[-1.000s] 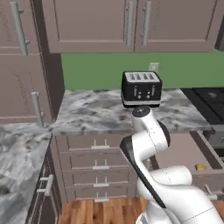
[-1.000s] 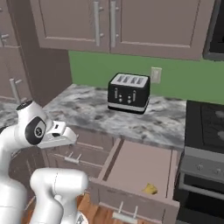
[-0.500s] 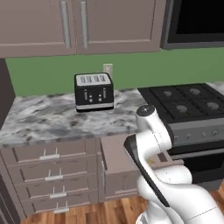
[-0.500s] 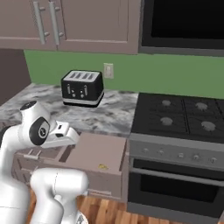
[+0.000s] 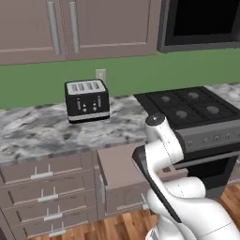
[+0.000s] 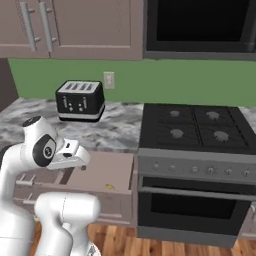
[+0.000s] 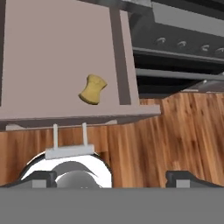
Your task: Restock the sink supplies by placing the sponge and soap dispenser on the counter and next to the sink. Make sure the soap dispenser is upright.
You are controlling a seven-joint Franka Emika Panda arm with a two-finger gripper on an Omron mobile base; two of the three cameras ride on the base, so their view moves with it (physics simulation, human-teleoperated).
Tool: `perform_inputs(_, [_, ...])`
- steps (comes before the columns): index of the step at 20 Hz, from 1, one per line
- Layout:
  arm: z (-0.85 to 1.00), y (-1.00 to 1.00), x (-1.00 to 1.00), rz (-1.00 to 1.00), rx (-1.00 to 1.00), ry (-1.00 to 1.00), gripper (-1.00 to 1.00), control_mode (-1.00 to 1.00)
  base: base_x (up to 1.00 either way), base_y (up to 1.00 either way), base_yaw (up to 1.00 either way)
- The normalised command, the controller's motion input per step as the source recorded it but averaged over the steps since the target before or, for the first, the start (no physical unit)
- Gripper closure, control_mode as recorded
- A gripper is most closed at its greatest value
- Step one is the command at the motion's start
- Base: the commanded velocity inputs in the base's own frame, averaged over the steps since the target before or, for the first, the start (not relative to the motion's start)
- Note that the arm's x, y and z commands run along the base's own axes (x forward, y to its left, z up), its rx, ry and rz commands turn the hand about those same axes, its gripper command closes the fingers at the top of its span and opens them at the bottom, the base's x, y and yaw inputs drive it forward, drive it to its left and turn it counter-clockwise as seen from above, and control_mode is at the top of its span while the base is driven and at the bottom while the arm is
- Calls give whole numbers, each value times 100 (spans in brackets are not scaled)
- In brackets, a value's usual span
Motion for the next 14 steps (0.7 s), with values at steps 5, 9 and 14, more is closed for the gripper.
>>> perform_inputs(5, [0, 0, 0, 0, 0, 0, -100, 100, -71, 0, -10])
perform_inputs(9, [0, 0, 0, 0, 0, 0, -100, 100, -42, 21, -2])
perform_inputs(14, [-3, 4, 11, 0, 1, 2, -100, -100, 20, 25, 0])
